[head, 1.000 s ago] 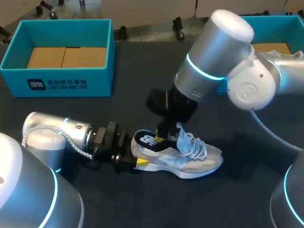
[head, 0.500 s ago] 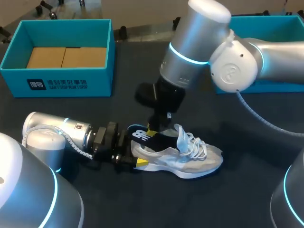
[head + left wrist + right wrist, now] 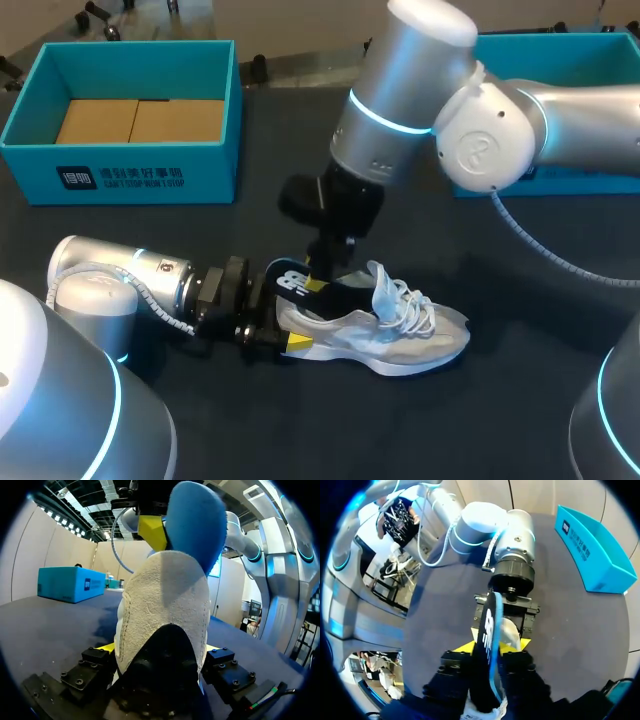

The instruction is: Take the shoe out of the shoebox, open the shoe tongue, remove and reinsert the insole, then place the shoe into the shoebox

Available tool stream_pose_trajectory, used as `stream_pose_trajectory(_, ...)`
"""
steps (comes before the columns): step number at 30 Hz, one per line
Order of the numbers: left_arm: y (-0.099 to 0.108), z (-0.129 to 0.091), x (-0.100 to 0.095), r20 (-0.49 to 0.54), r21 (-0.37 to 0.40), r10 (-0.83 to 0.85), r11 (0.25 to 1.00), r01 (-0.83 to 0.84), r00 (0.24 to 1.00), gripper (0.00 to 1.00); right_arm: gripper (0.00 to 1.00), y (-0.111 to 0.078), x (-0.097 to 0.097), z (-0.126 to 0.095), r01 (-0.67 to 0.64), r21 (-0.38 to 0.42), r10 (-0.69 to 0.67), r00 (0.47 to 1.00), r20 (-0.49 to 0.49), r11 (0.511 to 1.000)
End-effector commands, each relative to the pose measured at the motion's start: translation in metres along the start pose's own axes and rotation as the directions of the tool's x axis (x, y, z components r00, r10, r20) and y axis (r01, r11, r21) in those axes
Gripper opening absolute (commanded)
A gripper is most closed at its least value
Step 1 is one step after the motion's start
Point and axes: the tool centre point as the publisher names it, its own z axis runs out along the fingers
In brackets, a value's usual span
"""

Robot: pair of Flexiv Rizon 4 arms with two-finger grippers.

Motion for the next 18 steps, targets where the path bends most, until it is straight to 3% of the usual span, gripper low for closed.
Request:
stream_pose_trajectory(1, 0.001, 0.001, -0.001, 0.001, 0.000, 0.000, 1.000, 0.000, 1.000, 0.00, 0.38, -0.002, 0.002, -0.003, -0.005, -0.002, 0.005, 1.000, 0.001, 1.000)
stream_pose_trajectory(18, 0.001, 0.001, -0.001, 0.001, 0.000, 0.000, 1.000, 0.000, 1.000, 0.00, 0.37, -0.022, -0.005, -0.017, -0.062, -0.024, 0.061, 0.998, -0.025, 0.998)
